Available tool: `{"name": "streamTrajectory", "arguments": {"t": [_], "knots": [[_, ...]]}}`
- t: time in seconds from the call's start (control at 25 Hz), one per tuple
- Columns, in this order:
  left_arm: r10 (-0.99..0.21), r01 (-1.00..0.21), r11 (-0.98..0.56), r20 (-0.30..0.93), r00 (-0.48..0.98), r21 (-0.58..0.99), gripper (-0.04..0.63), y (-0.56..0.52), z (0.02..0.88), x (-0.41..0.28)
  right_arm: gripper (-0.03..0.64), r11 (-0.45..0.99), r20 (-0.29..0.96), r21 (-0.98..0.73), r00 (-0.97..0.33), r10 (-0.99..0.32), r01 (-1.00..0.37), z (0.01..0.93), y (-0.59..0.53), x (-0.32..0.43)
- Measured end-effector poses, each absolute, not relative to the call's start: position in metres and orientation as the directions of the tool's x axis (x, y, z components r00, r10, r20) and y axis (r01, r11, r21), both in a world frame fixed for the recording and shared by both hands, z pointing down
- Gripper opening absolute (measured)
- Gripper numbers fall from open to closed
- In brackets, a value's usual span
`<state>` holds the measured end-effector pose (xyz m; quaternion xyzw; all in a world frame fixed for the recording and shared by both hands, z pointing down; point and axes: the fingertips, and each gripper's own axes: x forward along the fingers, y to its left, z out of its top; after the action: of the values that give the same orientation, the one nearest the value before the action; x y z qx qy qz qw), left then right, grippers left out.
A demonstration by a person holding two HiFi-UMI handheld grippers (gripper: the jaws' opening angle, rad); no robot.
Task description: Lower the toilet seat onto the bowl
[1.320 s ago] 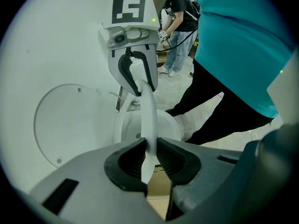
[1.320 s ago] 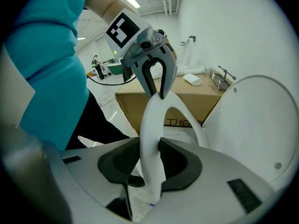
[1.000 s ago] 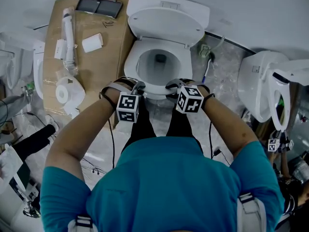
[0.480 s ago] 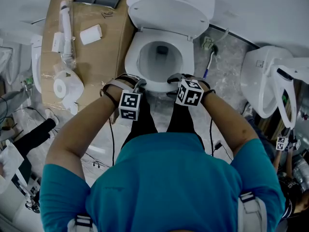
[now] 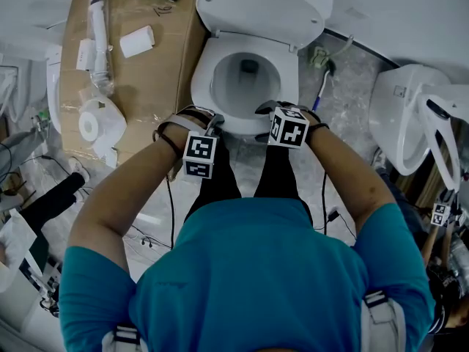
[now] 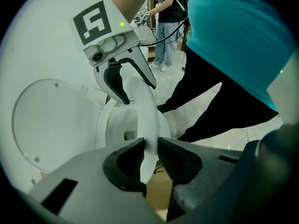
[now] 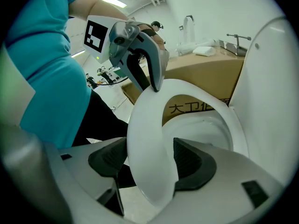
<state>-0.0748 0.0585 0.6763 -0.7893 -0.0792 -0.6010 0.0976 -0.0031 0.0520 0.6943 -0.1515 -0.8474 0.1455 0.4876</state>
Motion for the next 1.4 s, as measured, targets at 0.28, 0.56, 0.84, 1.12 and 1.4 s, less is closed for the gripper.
{"name": "streamTrajectory", "arguments": {"t": [0.28,0.56,0.84,1.12,1.4], "knots": [[0.008,0.261,-0.964,0.971,0.239,-0.057,0.086,0.065,0.686,-0.076,0.304,0.857,0.747,-0.498,-0.435,0.503,0.136,0.711,0.066,-0.004],[0.016,0.278,-0.960,0.977,0.213,-0.045,0.087,0.073,0.697,-0.077,0.297,0.826,0.737,-0.527,-0.375,0.562,0.202,0.720,0.076,-0.006],[0.039,0.286,-0.958,0.985,0.170,-0.011,0.097,0.084,0.715,-0.079,0.280,0.834,0.759,-0.480,-0.348,0.550,0.271,0.737,0.089,-0.008],[0.126,0.265,-0.960,0.985,0.121,0.090,0.100,0.099,0.737,-0.080,0.278,0.853,0.797,-0.435,-0.317,0.514,0.289,0.757,0.102,-0.010],[0.178,0.250,-0.956,0.981,0.076,0.154,0.159,0.099,0.753,-0.085,0.278,0.864,0.815,-0.415,-0.306,0.492,0.285,0.768,0.107,-0.011]]}}
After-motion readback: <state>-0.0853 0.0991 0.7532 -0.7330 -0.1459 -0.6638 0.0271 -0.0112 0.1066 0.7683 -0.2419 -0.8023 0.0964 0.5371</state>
